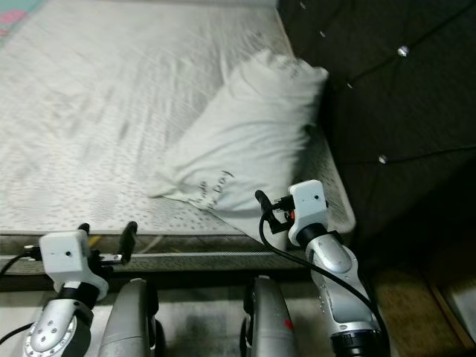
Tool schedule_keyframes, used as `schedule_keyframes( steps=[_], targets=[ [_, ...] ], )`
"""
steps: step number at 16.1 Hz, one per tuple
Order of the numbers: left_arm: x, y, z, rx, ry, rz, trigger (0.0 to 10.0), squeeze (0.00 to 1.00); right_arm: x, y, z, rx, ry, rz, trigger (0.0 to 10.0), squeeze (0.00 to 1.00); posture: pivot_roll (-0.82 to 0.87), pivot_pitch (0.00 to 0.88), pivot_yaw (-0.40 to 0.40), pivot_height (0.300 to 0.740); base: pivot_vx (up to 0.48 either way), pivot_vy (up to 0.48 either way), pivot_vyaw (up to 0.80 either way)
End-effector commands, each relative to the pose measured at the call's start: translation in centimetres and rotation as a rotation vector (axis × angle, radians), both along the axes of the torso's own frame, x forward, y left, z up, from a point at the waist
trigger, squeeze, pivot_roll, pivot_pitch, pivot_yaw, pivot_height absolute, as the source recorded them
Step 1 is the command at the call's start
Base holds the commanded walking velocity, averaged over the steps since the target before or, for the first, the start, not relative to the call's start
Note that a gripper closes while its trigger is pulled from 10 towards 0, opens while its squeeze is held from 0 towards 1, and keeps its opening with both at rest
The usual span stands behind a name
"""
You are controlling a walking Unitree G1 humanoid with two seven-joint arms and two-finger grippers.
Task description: Clean up the room
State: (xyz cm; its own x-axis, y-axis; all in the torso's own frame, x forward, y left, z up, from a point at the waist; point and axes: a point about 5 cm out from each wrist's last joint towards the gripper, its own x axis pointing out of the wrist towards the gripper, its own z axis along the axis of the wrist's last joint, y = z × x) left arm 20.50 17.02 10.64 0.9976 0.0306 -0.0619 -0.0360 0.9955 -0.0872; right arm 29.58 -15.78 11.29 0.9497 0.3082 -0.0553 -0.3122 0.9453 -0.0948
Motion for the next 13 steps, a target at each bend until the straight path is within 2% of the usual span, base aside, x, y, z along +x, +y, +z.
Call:
schedule_keyframes(
  steps=[1,7,10,13],
  targets=[
    [-0.4,0.3,0.2,0.004,0.003,0.018,10.0,0.0,-0.3,0.0,-0.1,0.004,0.013,-0.004,10.0,0.0,-0.1,0.257,-0.057,0.615,0.0,0.0,0.0],
    [-1.7,-0.1,0.8,-0.005,0.029,0.001,10.0,0.0,-2.5,0.4,-0.9,0.032,0.082,0.0,10.0,0.0,-0.09,0.331,-0.065,0.615,0.0,0.0,0.0],
    [-1.8,-0.1,0.9,-0.005,0.036,-0.003,10.0,0.0,-2.7,0.6,-0.9,0.042,0.094,-0.002,10.0,0.0,-0.09,0.337,-0.062,0.587,0.0,0.0,0.0],
    [-1.8,-0.1,0.9,-0.006,0.042,-0.008,10.0,0.0,-2.6,0.6,-0.7,0.046,0.096,-0.008,10.0,0.0,-0.1,0.337,-0.059,0.582,0.0,0.0,0.0]
  ],
)
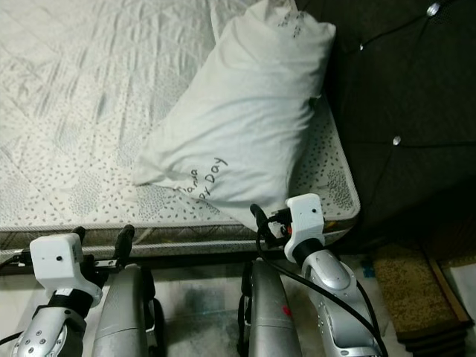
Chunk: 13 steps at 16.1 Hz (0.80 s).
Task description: Clean up the room
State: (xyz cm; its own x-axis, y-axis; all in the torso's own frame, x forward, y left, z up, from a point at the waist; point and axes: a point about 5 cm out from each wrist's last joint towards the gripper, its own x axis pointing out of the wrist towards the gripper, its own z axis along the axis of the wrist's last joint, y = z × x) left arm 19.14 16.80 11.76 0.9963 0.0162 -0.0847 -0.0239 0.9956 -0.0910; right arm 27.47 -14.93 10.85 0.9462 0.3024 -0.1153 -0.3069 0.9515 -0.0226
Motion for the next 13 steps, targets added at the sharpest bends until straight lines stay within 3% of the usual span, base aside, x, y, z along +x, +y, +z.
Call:
schedule_keyframes(
  steps=[1,4,8,11,13],
  targets=[
    [-0.3,-0.1,-0.2,-0.004,0.025,-0.001,10.0,0.0,0.2,-0.3,0.1,0.009,0.001,-0.034,10.0,0.0,-0.1,0.334,-0.058,0.582,0.0,0.0,0.0],
    [0.0,-0.6,-0.1,-0.023,0.03,-0.056,10.0,0.0,2.9,0.8,1.2,0.076,-0.016,-0.113,10.0,0.0,-0.07,0.332,-0.049,0.582,0.0,0.0,0.0],
    [-0.4,-0.8,0.1,-0.005,0.035,-0.075,10.0,0.0,3.8,2.0,1.1,0.075,-0.017,-0.098,10.0,0.0,-0.05,0.338,-0.049,0.582,0.0,0.0,0.0],
    [-0.5,-0.9,0.0,-0.005,0.048,-0.08,10.0,0.0,4.4,2.9,0.8,0.098,-0.016,-0.096,10.0,0.0,-0.04,0.344,-0.047,0.553,0.0,0.0,0.0],
    [-0.3,-0.9,0.1,0.0,0.048,-0.085,10.0,0.0,5.6,3.4,1.1,0.086,-0.038,-0.13,10.0,0.0,-0.03,0.345,-0.044,0.553,0.0,0.0,0.0]
  ],
)
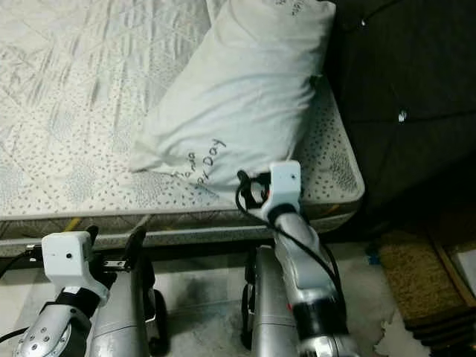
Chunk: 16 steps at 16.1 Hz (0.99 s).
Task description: Clean up the room
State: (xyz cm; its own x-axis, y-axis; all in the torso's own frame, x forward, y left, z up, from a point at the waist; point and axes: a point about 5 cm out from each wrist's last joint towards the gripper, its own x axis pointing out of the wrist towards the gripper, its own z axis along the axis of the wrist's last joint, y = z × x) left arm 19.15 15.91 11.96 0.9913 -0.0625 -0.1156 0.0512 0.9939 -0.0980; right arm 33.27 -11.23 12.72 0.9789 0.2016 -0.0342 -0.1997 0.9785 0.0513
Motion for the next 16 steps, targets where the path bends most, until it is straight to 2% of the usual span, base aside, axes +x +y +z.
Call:
schedule_keyframes(
  steps=[1,3,6,8,11,12,13,14,15,16],
  targets=[
    [-0.4,0.0,-0.1,0.003,0.018,-0.009,10.0,0.0,0.2,-0.4,-0.4,-0.005,0.007,-0.043,10.0,0.0,-0.02,0.345,-0.043,0.553,0.0,0.0,0.0],
    [-0.4,0.1,0.0,0.006,0.019,-0.008,10.0,0.0,1.1,-0.9,0.4,-0.029,-0.027,-0.108,10.0,0.0,-0.02,0.347,-0.039,0.553,0.0,0.0,0.0],
    [-0.5,0.2,0.0,0.01,0.024,-0.002,10.0,0.0,1.8,-2.0,0.4,-0.05,-0.033,-0.194,10.0,0.0,-0.01,0.348,-0.037,0.553,0.0,0.0,0.0],
    [-0.5,0.2,0.0,0.008,0.025,-0.003,10.0,0.0,2.0,-2.0,0.1,-0.035,-0.015,-0.198,10.0,0.0,-0.02,0.35,-0.035,0.553,0.0,0.0,0.0],
    [-0.4,-0.1,0.1,0.004,0.024,-0.015,10.0,0.0,2.2,-0.6,-0.2,-0.013,-0.001,-0.16,10.0,0.0,-0.02,0.354,-0.033,0.553,0.0,0.0,0.0],
    [-0.4,-0.2,0.0,0.003,0.027,-0.021,10.0,0.0,2.4,0.8,-0.3,0.022,0.012,-0.14,10.0,0.0,-0.02,0.357,-0.033,0.553,0.0,0.0,0.0],
    [-0.5,-0.3,0.0,0.003,0.028,-0.024,10.0,0.0,2.5,1.5,-0.3,0.04,0.021,-0.13,10.0,0.0,-0.01,0.359,-0.033,0.553,0.0,0.0,0.0],
    [-0.5,-0.3,0.1,0.003,0.028,-0.024,10.0,0.0,2.6,2.4,-0.4,0.071,0.038,-0.112,4.3,0.0,-0.01,0.361,-0.035,0.553,0.0,0.0,0.0],
    [-0.5,-0.3,0.1,0.004,0.028,-0.021,10.0,0.0,2.6,3.3,-0.4,0.096,0.048,-0.093,0.0,0.0,0.0,0.362,-0.036,0.553,0.0,0.0,0.0],
    [-0.5,-0.3,0.1,0.004,0.028,-0.02,10.0,0.0,2.6,3.5,-0.4,0.098,0.049,-0.085,0.0,0.0,0.0,0.363,-0.038,0.553,0.0,0.0,0.0]
  ],
)
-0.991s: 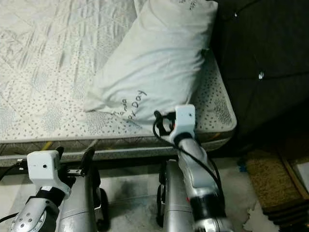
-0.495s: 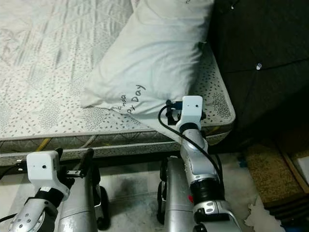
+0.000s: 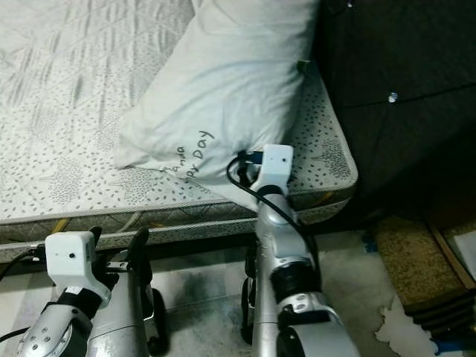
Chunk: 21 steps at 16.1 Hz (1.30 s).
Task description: Clean up the room
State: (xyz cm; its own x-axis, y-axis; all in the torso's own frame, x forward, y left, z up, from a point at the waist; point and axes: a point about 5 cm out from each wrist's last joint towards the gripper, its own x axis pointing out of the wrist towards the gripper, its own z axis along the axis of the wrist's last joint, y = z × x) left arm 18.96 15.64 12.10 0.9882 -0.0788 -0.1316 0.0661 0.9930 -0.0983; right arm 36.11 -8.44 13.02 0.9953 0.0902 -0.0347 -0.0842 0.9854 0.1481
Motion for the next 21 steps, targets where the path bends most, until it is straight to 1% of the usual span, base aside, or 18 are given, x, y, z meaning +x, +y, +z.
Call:
schedule_keyframes(
  steps=[1,2,4,6,8,11,15,18,21],
  targets=[
    [-0.4,0.0,0.0,0.005,0.012,0.0,10.0,0.0,-0.2,1.2,-0.7,0.013,0.035,0.044,0.0,0.0,0.0,0.364,-0.038,0.553,0.0,0.0,0.0],
    [-0.4,0.1,0.0,0.005,0.013,0.003,10.0,0.0,-0.2,1.5,-0.8,0.018,0.036,0.051,0.0,0.0,0.0,0.365,-0.039,0.553,0.0,0.0,0.0],
    [-0.4,0.0,0.0,0.004,0.015,0.006,10.0,0.0,-0.1,1.7,-0.9,0.028,0.05,0.051,0.0,0.0,0.0,0.367,-0.045,0.553,0.0,0.0,0.0],
    [-0.4,0.0,0.0,0.004,0.015,0.006,10.0,0.0,0.0,1.7,-1.0,0.027,0.055,0.052,0.0,0.0,0.0,0.367,-0.046,0.553,0.0,0.0,0.0],
    [-0.3,-0.1,0.0,0.001,0.014,0.006,10.0,0.0,0.5,1.5,-0.8,0.04,0.082,0.036,0.0,0.0,-0.01,0.367,-0.049,0.553,0.0,0.0,0.0],
    [-0.2,-0.1,0.0,0.0,0.013,0.008,10.0,0.0,0.8,1.5,-0.3,0.042,0.072,0.032,0.0,0.0,-0.01,0.366,-0.053,0.553,0.0,0.0,0.0],
    [-0.3,-0.1,0.0,-0.002,0.011,0.018,10.0,0.0,1.1,1.6,-0.1,0.009,0.064,0.058,0.0,0.0,0.0,0.365,-0.057,0.553,0.0,0.0,0.0],
    [-0.3,-0.1,0.0,-0.006,0.014,0.024,10.0,0.0,1.7,1.0,0.4,-0.046,0.042,0.059,0.0,0.0,0.0,0.367,-0.06,0.553,0.0,0.0,0.0],
    [-0.2,-0.1,0.0,-0.009,0.014,0.024,10.0,0.0,2.7,-0.6,1.6,-0.085,0.009,0.033,0.0,0.0,-0.01,0.364,-0.061,0.553,0.0,0.0,0.0]
  ],
)
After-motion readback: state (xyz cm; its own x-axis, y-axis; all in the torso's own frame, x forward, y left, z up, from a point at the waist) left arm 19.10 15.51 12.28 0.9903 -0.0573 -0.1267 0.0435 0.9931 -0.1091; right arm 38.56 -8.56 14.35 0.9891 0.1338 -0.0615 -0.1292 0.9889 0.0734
